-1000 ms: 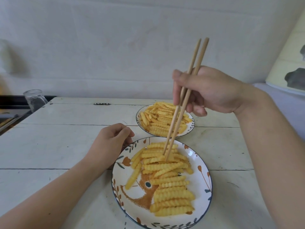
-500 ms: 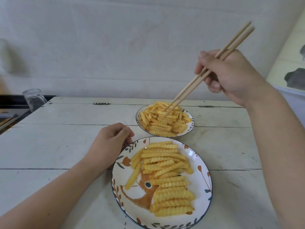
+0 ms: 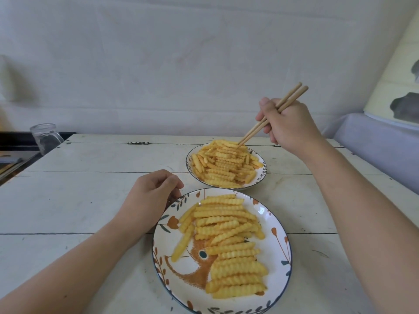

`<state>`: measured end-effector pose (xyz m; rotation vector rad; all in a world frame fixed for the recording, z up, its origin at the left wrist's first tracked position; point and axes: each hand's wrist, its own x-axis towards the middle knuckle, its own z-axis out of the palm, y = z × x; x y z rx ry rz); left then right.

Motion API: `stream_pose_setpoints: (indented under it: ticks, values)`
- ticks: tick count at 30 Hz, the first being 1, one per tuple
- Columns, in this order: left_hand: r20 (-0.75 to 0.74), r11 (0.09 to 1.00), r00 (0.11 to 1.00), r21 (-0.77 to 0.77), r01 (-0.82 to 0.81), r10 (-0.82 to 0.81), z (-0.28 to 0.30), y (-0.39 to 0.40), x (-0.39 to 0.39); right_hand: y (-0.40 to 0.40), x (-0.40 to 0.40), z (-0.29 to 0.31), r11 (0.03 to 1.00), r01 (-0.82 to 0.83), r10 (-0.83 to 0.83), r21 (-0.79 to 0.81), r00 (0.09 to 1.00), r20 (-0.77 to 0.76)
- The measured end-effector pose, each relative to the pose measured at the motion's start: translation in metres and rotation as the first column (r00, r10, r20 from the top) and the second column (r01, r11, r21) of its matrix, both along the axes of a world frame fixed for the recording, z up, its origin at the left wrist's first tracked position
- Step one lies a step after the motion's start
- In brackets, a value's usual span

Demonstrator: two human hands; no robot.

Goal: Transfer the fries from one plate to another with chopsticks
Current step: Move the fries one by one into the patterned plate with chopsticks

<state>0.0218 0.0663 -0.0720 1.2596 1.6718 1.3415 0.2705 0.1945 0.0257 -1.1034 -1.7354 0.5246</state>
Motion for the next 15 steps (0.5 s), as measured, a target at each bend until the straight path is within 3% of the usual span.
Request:
stream_pose_setpoints:
  ticks: [6,10,15]
  values:
    - [0.005,1.000,1.000,-0.004,-0.006,0.006,0.001,0.000,0.000,-0.011,-0.001,0.017,0.999,-0.019,0.024,0.030,0.988,-0.155]
    - [0.006,1.000,1.000,-0.009,0.003,-0.003,0.001,-0.002,-0.001,-0.041,0.011,0.032,0.971,-0.236,0.208,-0.039,0.915,-0.345]
    - [-0.014,1.000,1.000,-0.007,-0.001,0.001,0.002,-0.001,0.001,-0.072,0.025,0.005,0.900,-0.408,0.314,-0.150,0.849,-0.424]
